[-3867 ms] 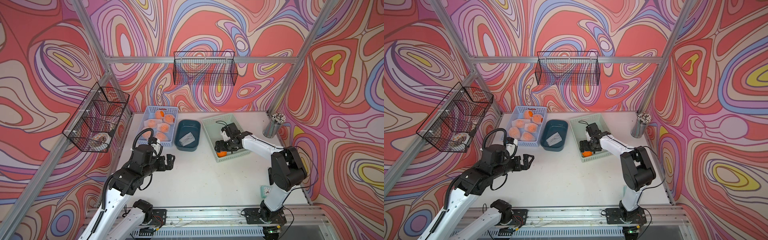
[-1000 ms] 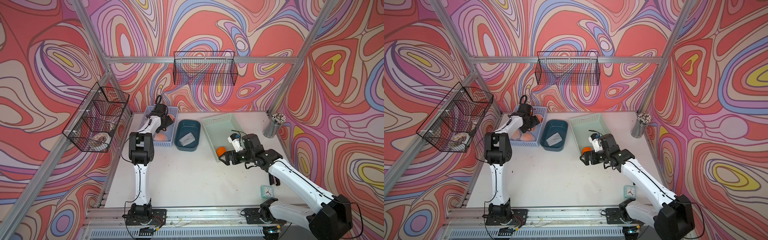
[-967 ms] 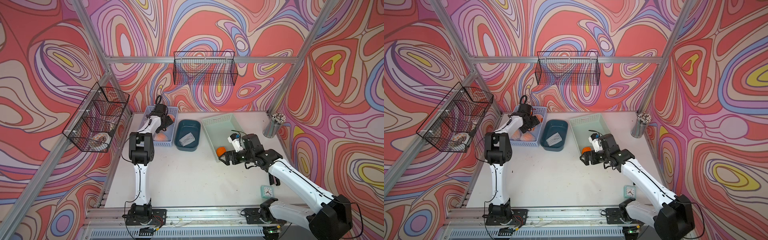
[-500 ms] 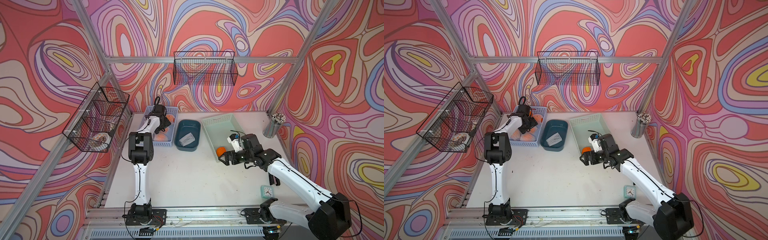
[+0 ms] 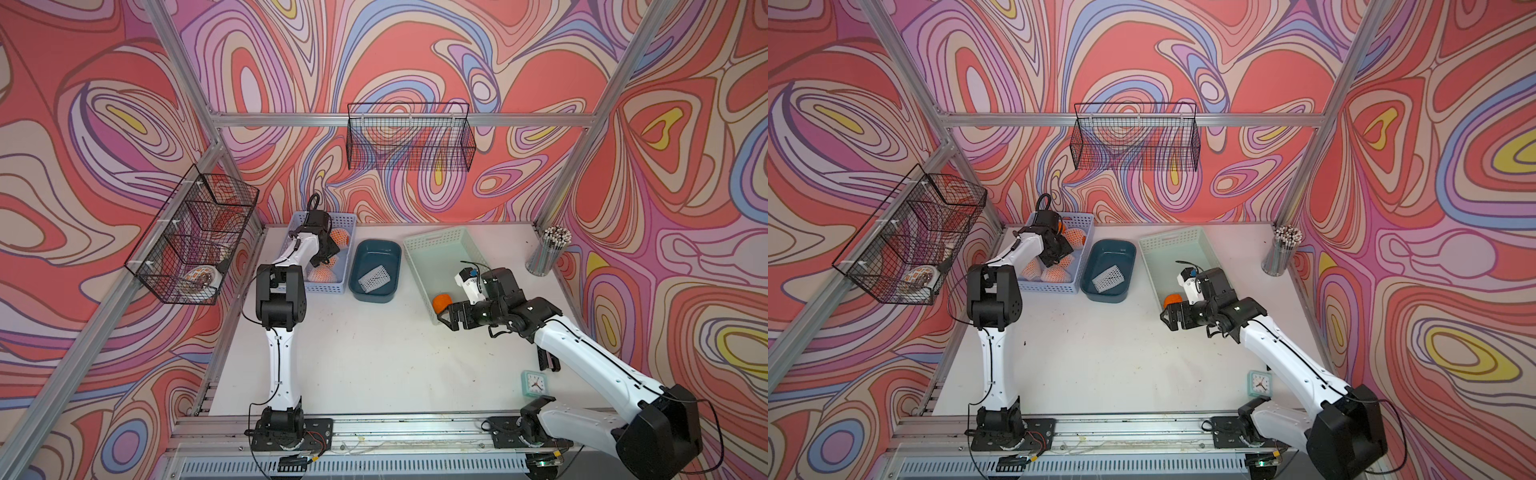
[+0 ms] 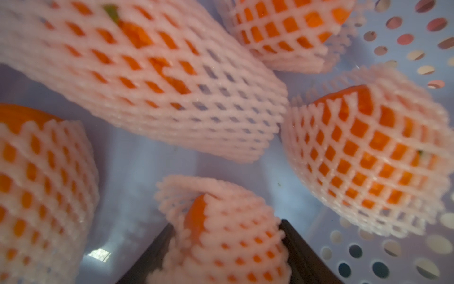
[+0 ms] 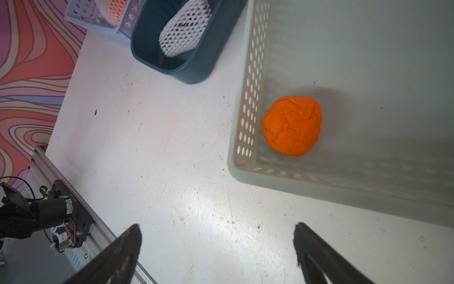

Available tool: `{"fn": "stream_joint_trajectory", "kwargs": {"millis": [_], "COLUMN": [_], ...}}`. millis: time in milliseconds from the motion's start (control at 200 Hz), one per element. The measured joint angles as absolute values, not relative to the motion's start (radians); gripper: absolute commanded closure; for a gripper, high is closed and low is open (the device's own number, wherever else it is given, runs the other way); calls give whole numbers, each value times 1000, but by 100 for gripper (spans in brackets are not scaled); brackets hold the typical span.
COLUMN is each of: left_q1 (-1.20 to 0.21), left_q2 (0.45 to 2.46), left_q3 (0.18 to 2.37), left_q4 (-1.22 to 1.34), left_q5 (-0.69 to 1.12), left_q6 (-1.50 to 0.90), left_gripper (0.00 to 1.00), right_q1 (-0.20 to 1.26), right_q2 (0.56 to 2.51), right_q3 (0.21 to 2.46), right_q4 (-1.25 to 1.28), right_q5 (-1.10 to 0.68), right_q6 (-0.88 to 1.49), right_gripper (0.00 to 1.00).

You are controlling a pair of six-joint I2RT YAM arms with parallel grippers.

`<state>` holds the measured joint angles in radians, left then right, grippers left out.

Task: Remove foam nets from oranges
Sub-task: Pick up the orange from the basket, then place the orange at the center of the board.

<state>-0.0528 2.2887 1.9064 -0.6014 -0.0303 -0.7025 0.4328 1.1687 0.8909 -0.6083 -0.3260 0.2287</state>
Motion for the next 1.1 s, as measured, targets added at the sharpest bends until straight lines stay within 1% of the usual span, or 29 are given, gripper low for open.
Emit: {"fn": "stream_joint_trajectory", "kwargs": {"millis": [205, 346, 491, 711, 856, 976, 1102], "left_q1": [-51, -52, -52, -75, -139, -228, -335], "left_q2": [2206, 2143, 2050, 1933, 1852, 1782, 1659], "left_q3": [1810, 1794, 1756, 1753, 1753, 1747, 1634], "left_q4": [-566, -549, -527, -530, -549, -569, -567], "left_q5": [12, 31, 29, -3, -51, -93, -131], "left_q6": [-679, -660, -640, -566, -491, -426, -377], "left_gripper": [36, 36, 36, 35, 35, 35, 35], "right_q1": [433, 433, 433, 433, 433, 434, 434], "right_q2": [1165, 1163, 1153, 1149, 1128, 1106, 1075], "right_q3": [892, 892, 892, 897, 898, 898, 897], "right_q4": [-609, -610, -611, -611, -611, -611, -612], "right_q5": [-315, -306, -299, -296, -297, -299, -306], "right_q6": [229, 229, 230, 238, 251, 262, 276], "right_gripper": [2, 2, 2, 2, 2, 2, 2]}}
